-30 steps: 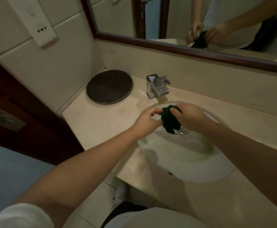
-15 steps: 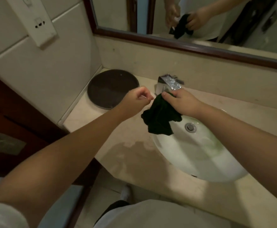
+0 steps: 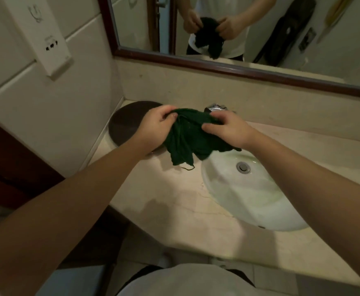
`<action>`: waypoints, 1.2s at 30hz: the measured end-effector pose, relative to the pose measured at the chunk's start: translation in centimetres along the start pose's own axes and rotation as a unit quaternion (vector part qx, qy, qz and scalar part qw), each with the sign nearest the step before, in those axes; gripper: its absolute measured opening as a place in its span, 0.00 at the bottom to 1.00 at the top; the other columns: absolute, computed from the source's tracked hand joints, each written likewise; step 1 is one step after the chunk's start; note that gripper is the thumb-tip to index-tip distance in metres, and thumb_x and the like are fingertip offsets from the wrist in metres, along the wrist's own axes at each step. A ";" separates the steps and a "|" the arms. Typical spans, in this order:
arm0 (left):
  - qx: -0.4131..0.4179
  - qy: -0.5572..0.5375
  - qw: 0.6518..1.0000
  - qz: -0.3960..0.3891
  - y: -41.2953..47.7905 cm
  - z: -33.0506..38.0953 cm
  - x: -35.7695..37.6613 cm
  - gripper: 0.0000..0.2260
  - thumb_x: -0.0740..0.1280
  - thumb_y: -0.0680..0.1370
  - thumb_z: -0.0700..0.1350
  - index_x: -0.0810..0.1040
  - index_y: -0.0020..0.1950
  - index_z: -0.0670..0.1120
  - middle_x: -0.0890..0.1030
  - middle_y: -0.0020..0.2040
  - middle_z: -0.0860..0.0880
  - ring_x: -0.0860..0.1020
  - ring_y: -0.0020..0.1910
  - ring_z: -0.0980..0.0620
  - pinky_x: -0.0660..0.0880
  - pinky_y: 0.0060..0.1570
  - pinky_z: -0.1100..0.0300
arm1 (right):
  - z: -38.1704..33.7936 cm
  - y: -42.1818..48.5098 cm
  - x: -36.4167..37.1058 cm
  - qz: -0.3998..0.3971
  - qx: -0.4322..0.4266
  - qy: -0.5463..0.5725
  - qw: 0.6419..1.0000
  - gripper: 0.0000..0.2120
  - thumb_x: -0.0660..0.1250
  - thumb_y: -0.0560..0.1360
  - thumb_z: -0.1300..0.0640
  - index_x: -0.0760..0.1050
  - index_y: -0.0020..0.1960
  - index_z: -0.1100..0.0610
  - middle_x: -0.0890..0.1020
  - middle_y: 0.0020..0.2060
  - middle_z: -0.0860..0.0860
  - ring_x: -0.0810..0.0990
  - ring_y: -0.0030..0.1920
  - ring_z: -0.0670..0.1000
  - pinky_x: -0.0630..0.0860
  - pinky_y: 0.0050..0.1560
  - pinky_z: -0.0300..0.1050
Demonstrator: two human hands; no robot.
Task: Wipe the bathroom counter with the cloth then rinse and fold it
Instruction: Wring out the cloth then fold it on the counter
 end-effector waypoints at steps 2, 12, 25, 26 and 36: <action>-0.026 -0.027 0.999 -0.009 0.3 -0.3 -0.7 0.09 0.60 0.82 0.41 0.79 0.56 0.48 0.81 0.48 0.53 0.79 0.47 0.60 0.76 0.45 0.68 | 0.1 0.3 0.0 -0.028 0.002 -0.047 0.998 0.08 0.67 0.76 0.54 0.78 0.50 0.57 0.83 0.43 0.57 0.83 0.43 0.55 0.81 0.43 0.51; -0.089 0.023 0.996 -0.018 1.4 -2.5 -2.9 0.13 0.61 0.80 0.36 0.78 0.59 0.49 0.80 0.50 0.49 0.79 0.51 0.52 0.75 0.51 0.61 | -0.3 0.7 -0.7 -0.022 0.034 0.124 0.991 0.08 0.64 0.79 0.59 0.79 0.44 0.54 0.82 0.36 0.52 0.81 0.37 0.49 0.76 0.41 0.45; -0.010 0.039 0.984 -0.175 0.1 -1.6 2.5 0.11 0.65 0.77 0.34 0.80 0.55 0.46 0.83 0.50 0.47 0.81 0.53 0.52 0.78 0.58 0.47 | -3.0 0.2 -1.7 0.021 -0.006 -0.087 0.996 0.07 0.70 0.74 0.52 0.82 0.43 0.56 0.82 0.37 0.52 0.80 0.40 0.50 0.78 0.44 0.46; -0.022 0.056 0.982 -0.178 0.0 -2.1 2.2 0.11 0.64 0.77 0.33 0.81 0.52 0.46 0.83 0.48 0.47 0.81 0.52 0.51 0.78 0.57 0.47 | -2.1 0.0 -1.5 0.001 0.013 -0.101 0.995 0.06 0.71 0.73 0.51 0.82 0.43 0.54 0.82 0.37 0.51 0.80 0.39 0.49 0.78 0.44 0.46; -0.059 -0.021 0.967 -0.246 -0.3 1.3 1.9 0.23 0.65 0.74 0.31 0.74 0.65 0.51 0.79 0.58 0.49 0.78 0.58 0.55 0.76 0.56 0.60 | -0.7 -1.0 -1.0 -0.075 0.023 0.029 0.996 0.06 0.68 0.73 0.60 0.76 0.40 0.61 0.76 0.33 0.55 0.76 0.35 0.52 0.72 0.39 0.48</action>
Point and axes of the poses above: each hand's wrist, its own y-axis towards the middle knuckle, its own x-axis out of the palm, z = x × y, the point moved 5 cm from there along y, towards the middle knuckle
